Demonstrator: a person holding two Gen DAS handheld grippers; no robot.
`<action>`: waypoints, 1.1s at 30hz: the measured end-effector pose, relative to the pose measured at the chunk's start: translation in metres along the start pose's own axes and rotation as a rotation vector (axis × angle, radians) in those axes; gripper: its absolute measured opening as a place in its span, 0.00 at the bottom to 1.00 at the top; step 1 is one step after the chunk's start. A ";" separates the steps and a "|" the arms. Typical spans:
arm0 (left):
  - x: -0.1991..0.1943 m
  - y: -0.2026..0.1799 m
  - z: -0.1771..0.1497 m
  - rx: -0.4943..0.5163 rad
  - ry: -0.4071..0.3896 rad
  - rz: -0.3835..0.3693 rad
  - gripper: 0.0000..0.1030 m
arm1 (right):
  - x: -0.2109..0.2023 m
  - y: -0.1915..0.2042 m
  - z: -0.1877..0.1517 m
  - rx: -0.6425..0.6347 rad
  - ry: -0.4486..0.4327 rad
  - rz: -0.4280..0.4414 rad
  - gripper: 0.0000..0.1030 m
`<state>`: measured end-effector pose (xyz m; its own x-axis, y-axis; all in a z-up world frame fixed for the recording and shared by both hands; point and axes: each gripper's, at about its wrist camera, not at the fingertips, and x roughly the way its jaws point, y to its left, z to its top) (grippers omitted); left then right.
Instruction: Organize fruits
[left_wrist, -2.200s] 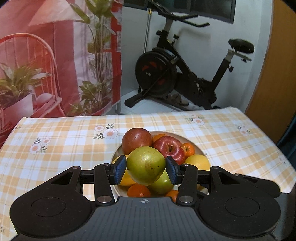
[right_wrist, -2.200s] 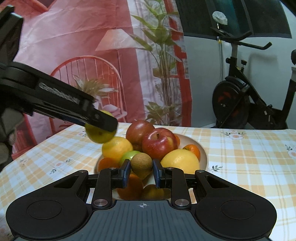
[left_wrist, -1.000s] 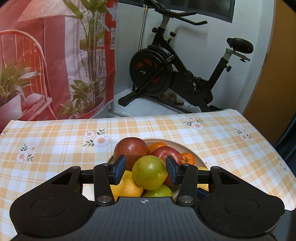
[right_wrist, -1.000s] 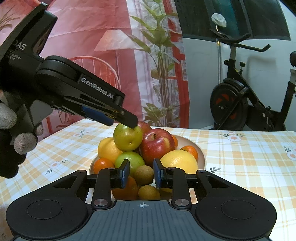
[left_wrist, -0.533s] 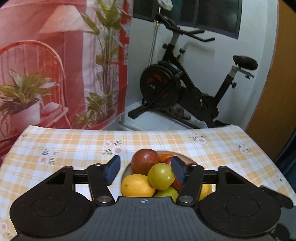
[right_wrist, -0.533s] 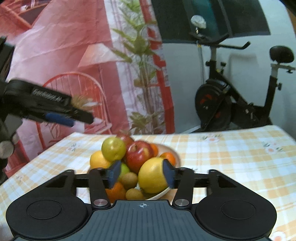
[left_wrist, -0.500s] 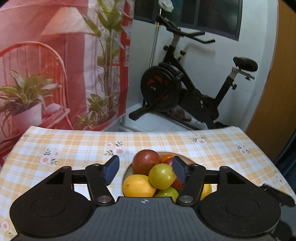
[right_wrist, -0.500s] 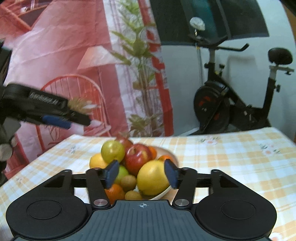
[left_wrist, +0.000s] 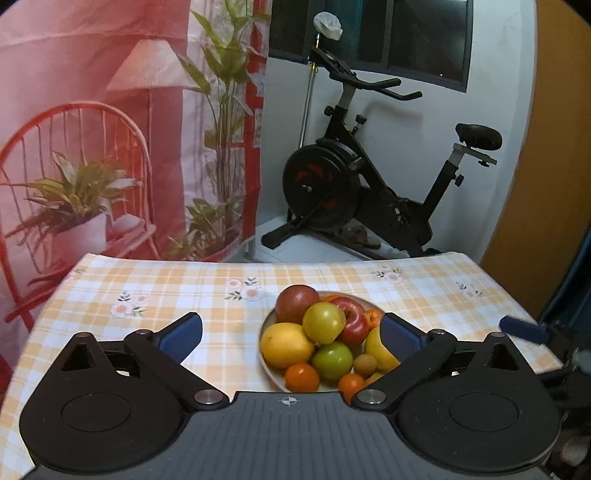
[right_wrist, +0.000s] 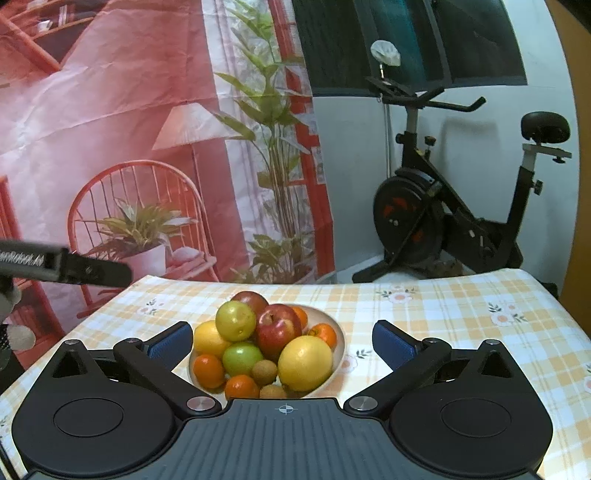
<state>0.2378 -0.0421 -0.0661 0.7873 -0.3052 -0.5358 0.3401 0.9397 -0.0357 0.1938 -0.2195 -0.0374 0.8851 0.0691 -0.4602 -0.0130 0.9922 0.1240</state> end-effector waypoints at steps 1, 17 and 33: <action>-0.003 0.000 -0.002 0.002 -0.001 -0.001 1.00 | -0.004 0.001 0.001 0.001 -0.001 -0.003 1.00; -0.081 -0.011 -0.016 0.004 -0.054 0.058 1.00 | -0.073 0.020 0.014 0.052 0.042 -0.031 1.00; -0.167 -0.026 -0.028 0.019 -0.188 0.139 1.00 | -0.142 0.049 0.023 0.015 0.013 -0.083 1.00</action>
<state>0.0831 -0.0114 0.0012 0.9085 -0.1981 -0.3679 0.2299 0.9722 0.0443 0.0779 -0.1829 0.0546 0.8767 -0.0117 -0.4809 0.0669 0.9930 0.0978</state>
